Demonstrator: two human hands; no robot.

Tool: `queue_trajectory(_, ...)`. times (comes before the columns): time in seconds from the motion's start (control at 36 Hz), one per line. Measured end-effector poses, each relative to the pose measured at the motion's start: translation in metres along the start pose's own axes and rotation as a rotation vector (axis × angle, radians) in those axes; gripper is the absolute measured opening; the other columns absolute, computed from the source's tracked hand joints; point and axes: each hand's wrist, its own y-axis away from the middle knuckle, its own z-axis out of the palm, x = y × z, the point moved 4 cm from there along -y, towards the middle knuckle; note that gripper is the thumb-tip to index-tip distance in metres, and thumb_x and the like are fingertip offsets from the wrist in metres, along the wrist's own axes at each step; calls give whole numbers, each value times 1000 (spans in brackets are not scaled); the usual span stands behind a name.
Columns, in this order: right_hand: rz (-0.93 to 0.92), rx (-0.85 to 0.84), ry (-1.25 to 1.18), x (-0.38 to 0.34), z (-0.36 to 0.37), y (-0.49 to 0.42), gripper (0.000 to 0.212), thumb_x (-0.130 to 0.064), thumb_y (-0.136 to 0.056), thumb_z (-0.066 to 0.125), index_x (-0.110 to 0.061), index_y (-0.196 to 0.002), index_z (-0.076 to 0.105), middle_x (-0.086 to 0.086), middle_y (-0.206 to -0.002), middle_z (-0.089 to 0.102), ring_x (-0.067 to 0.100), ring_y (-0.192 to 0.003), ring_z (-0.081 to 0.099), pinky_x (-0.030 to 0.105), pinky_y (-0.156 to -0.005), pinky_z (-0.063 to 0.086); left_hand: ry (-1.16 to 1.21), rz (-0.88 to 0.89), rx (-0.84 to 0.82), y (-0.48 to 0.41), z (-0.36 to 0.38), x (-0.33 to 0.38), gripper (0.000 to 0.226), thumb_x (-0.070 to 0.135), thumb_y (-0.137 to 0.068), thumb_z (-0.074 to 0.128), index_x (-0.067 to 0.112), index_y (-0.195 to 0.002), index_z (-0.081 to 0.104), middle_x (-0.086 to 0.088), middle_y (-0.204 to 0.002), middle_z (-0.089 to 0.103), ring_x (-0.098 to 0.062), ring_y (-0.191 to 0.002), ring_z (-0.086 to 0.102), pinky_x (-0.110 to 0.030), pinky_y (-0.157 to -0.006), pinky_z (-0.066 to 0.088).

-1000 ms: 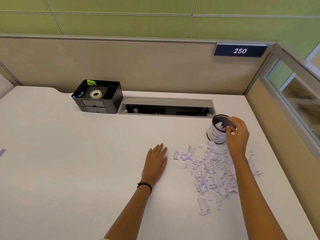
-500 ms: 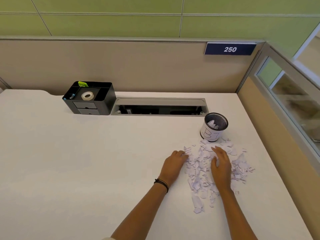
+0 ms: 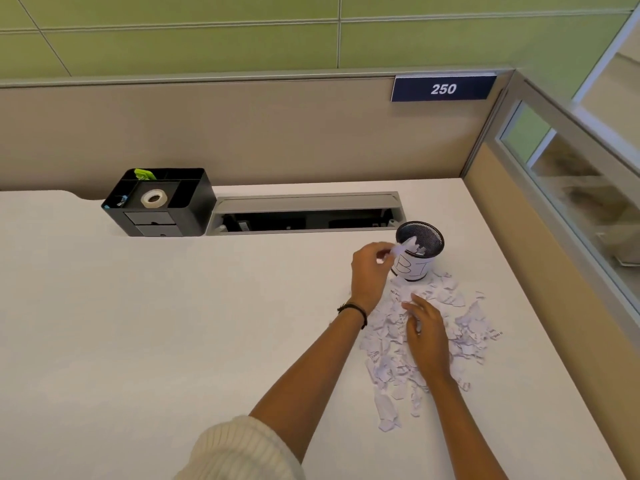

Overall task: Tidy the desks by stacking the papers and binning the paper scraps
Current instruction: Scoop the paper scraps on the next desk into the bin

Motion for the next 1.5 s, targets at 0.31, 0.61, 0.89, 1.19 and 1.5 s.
queue_trajectory(0.31,6,-21,-28,-3,-1,1,32,-13,-95,47,-11,-126,56,5,-140,46,19,-131,39,29,-104,35,-56,-86,-112,-44,45,20,20,6,-86,63,-3,-104,67,-19,-99,68,-17,-82,55,-12,-68,41)
queue_trajectory(0.61,-274,-246,181,-9,13,5,51,-48,-95,24,-30,-142,31,10,-151,29,28,-137,31,47,-108,33,-86,-34,-124,-40,27,27,31,4,-91,53,7,-122,60,-9,-116,65,-18,-103,60,-23,-88,45)
queue_trajectory(0.89,-259,-268,177,-12,11,3,30,-9,-89,59,-14,-118,63,13,-135,52,33,-124,49,42,-99,43,-223,-5,13,-20,-27,-10,28,11,-96,47,12,-121,60,-4,-121,61,-17,-106,57,-23,-90,44)
queue_trajectory(1.19,-231,-316,213,-28,3,0,17,-6,-89,56,-5,-100,70,6,-116,62,20,-101,58,23,-71,44,-394,-145,-66,32,-69,-72,30,13,-95,48,12,-123,58,-5,-132,53,-21,-126,41,-24,-105,27)
queue_trajectory(1.5,-182,-230,67,-34,-3,-6,12,-3,-87,59,-2,-91,70,9,-97,66,18,-81,62,24,-73,52,-595,20,-244,78,-86,-100,39,19,-99,41,11,-137,44,-5,-151,30,-22,-139,25,-36,-117,11)
